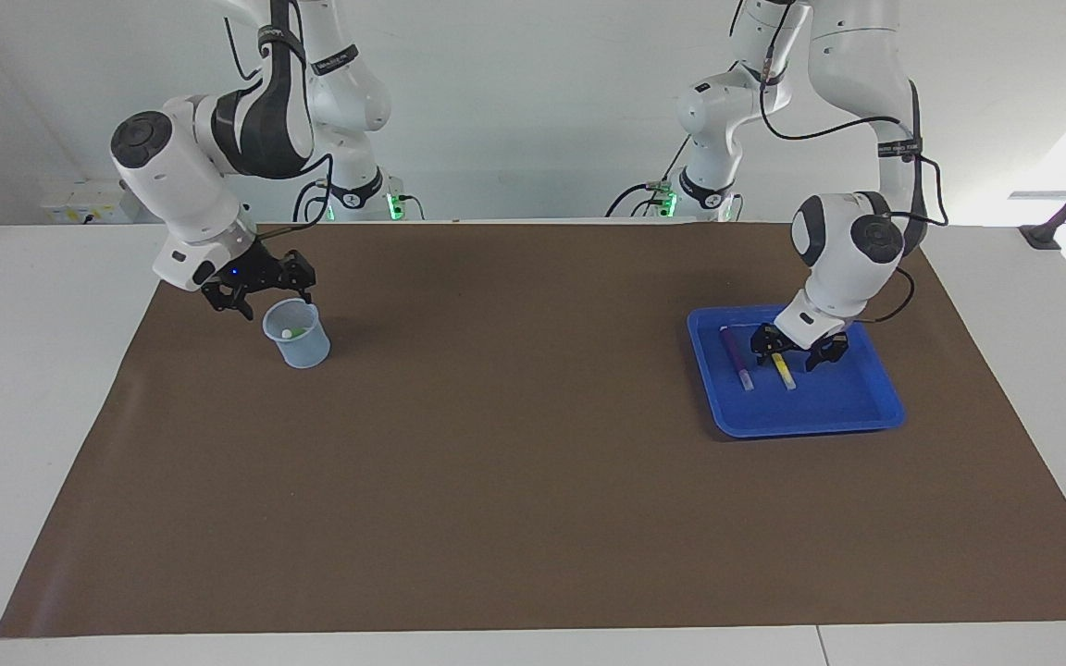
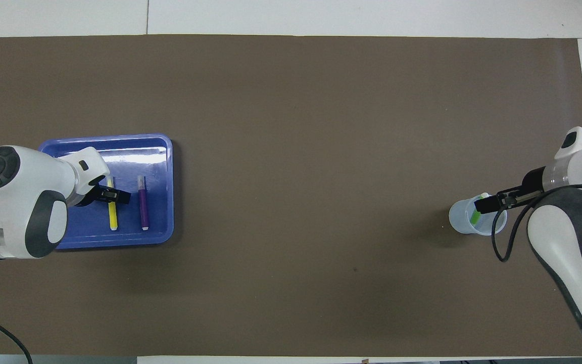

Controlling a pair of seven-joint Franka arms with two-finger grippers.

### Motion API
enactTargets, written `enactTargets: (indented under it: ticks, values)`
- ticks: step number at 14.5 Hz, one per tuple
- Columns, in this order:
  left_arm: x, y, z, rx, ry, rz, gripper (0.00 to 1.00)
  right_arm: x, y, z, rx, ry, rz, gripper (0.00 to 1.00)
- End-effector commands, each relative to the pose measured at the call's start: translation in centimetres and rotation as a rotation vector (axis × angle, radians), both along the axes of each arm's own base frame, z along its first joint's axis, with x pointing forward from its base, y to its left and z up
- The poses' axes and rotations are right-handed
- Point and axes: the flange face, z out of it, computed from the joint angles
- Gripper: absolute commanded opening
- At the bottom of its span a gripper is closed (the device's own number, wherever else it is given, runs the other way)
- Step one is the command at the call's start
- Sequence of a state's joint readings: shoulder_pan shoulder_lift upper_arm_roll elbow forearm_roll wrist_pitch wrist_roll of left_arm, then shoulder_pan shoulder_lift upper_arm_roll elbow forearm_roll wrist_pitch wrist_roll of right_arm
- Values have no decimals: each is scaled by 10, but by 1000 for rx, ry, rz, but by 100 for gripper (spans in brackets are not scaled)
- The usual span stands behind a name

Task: Transfer and insert pens with both arms
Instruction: 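Grasp the yellow pen with the left gripper while the right gripper returns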

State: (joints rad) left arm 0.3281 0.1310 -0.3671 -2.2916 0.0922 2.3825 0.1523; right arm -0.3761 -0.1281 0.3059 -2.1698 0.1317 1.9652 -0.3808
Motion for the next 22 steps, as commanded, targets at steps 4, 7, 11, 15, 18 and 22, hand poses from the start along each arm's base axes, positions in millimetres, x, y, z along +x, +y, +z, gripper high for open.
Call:
enactTargets:
  ticks: [4, 7, 11, 15, 18, 22]
  values:
    - [-2, 3, -4, 9, -12, -12, 41, 10, 44, 47, 193, -27, -102, 100]
    - [-2, 3, -3, 10, -9, -12, 17, 10, 56, 51, 318, -13, -186, 100]
    - [-2, 3, -3, 10, -6, -12, 0, 10, 90, 61, 493, 38, -347, 100]
    - [0, 6, 0, 11, -3, -3, 0, 10, 117, 68, 573, 108, -525, 100]
    - [13, 7, 12, 12, 43, 5, 0, 9, 134, 73, 624, 153, -612, 100]
    - [30, 2, 50, 11, 118, 50, 0, 5, 159, 80, 621, 183, -700, 100]
